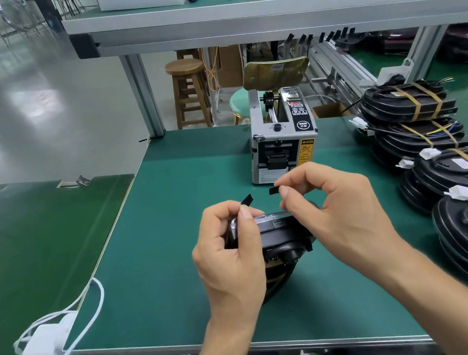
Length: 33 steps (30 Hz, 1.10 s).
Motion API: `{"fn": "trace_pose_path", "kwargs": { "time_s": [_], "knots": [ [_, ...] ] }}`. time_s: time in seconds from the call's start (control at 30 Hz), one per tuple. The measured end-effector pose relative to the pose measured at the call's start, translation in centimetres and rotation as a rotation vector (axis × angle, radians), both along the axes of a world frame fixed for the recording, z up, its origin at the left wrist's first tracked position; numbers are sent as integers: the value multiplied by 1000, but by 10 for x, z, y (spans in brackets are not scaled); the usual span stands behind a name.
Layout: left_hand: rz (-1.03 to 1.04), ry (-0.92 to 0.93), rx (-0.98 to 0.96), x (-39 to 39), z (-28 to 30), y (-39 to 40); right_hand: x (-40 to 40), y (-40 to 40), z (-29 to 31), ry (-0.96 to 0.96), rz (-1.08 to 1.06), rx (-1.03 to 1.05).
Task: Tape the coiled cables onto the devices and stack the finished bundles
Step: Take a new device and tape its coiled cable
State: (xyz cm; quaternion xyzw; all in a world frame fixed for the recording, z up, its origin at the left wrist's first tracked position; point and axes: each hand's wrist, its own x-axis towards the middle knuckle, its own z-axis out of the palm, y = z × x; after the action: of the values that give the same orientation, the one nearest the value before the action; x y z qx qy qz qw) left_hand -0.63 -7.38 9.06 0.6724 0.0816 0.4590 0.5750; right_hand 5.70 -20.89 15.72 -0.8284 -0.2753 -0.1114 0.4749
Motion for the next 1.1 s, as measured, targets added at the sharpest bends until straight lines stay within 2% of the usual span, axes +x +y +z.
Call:
{"fn": "trace_pose_path", "kwargs": {
  "time_s": [0.27,0.73,0.9,1.1],
  "knots": [
    [3,-26,-26,-2,0,-2,3,10,4,-187,53,-135],
    [14,-33,-67,-1,-2,0,5,6,6,-114,207,-156],
    [11,-50,-77,-1,-4,-1,5,2,7,21,213,-139],
    [-17,-95,-41,-1,-6,-2,11,4,9,270,108,-116]
  ]
}}
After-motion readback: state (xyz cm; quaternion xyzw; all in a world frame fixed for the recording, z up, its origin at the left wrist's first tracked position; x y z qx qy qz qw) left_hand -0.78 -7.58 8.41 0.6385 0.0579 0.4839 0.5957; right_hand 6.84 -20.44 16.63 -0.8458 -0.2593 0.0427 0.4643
